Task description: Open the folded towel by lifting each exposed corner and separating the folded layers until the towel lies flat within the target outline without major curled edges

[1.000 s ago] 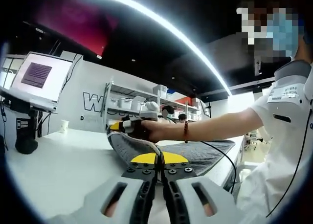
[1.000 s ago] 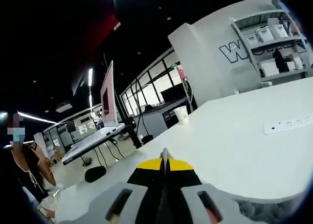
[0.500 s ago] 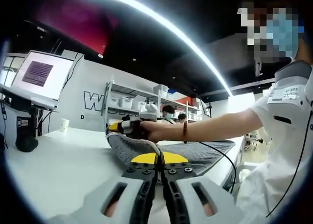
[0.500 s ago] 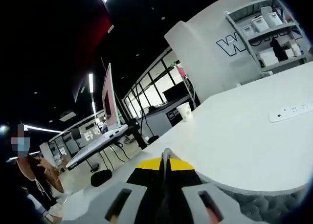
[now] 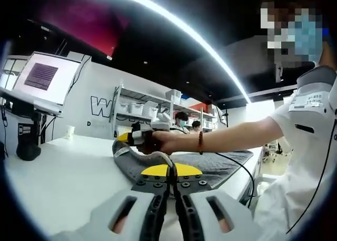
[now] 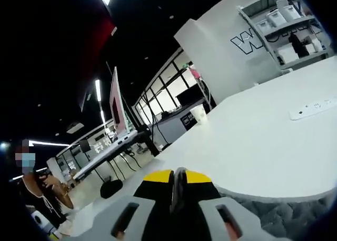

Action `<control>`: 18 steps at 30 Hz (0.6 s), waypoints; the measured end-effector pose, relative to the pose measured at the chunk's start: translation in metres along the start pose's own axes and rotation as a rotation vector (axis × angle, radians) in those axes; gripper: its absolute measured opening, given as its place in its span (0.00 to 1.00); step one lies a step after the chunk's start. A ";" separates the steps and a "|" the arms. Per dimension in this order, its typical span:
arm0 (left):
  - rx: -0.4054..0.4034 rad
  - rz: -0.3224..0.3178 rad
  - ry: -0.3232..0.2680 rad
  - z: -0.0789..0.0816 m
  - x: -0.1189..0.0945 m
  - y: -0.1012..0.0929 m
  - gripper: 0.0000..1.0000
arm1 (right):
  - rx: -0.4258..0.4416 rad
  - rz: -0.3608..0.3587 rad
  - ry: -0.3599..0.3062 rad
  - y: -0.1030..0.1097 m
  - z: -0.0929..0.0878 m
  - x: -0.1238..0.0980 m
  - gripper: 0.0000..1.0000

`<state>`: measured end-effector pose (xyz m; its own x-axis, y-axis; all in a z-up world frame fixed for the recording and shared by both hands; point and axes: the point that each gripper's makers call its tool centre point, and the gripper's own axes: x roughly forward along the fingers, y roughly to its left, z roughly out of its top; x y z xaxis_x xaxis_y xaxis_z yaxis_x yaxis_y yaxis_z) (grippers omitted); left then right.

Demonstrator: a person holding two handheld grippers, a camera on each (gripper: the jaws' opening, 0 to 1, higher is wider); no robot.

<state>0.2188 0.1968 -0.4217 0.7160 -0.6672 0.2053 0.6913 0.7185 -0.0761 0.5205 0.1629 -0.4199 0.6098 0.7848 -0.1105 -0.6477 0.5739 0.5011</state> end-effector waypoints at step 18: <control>0.058 0.038 0.024 -0.004 0.000 0.006 0.02 | 0.017 0.070 0.107 0.019 -0.030 0.010 0.09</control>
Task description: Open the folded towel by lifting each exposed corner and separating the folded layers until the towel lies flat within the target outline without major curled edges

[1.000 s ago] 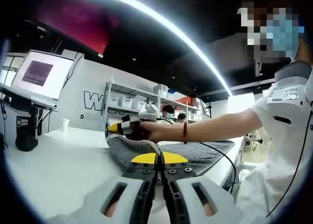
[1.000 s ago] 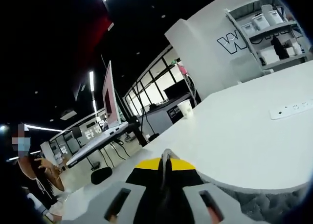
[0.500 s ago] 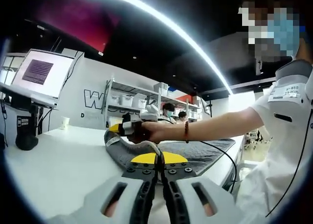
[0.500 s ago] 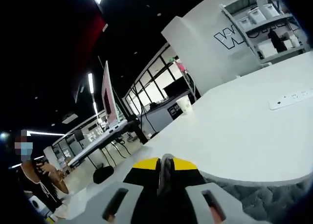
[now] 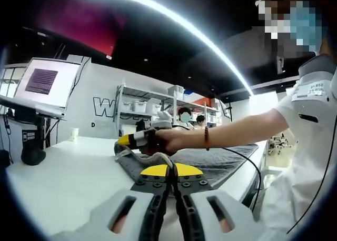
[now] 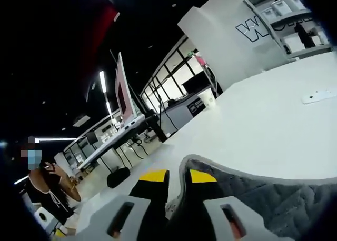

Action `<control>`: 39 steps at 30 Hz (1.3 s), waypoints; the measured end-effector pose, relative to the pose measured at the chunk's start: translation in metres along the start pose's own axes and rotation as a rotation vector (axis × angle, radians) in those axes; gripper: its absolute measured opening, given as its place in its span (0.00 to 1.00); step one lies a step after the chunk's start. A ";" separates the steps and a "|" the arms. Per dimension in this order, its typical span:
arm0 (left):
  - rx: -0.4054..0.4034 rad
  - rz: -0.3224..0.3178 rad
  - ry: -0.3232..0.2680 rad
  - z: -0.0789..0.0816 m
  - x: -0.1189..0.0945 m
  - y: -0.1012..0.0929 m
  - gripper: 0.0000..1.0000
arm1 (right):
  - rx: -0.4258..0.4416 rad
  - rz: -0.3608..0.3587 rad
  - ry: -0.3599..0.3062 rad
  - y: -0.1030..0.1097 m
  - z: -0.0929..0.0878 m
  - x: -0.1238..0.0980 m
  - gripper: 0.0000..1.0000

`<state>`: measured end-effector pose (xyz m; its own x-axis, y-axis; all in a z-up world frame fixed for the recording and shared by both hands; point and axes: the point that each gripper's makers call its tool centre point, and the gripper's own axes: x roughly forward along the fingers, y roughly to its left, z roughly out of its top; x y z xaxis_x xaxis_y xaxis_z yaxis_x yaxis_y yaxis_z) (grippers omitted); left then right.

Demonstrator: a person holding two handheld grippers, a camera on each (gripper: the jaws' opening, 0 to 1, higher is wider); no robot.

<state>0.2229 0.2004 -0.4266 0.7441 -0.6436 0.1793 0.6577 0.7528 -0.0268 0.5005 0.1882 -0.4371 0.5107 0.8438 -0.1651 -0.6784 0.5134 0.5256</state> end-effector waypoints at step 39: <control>0.070 0.103 0.044 -0.004 -0.001 0.017 0.02 | -0.045 0.019 0.116 0.011 -0.040 -0.030 0.13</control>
<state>0.2340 0.2133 -0.4313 0.8127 -0.5667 0.1358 0.5689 0.8220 0.0259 0.4568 0.1751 -0.4600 0.4345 0.8645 -0.2525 -0.7117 0.5014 0.4919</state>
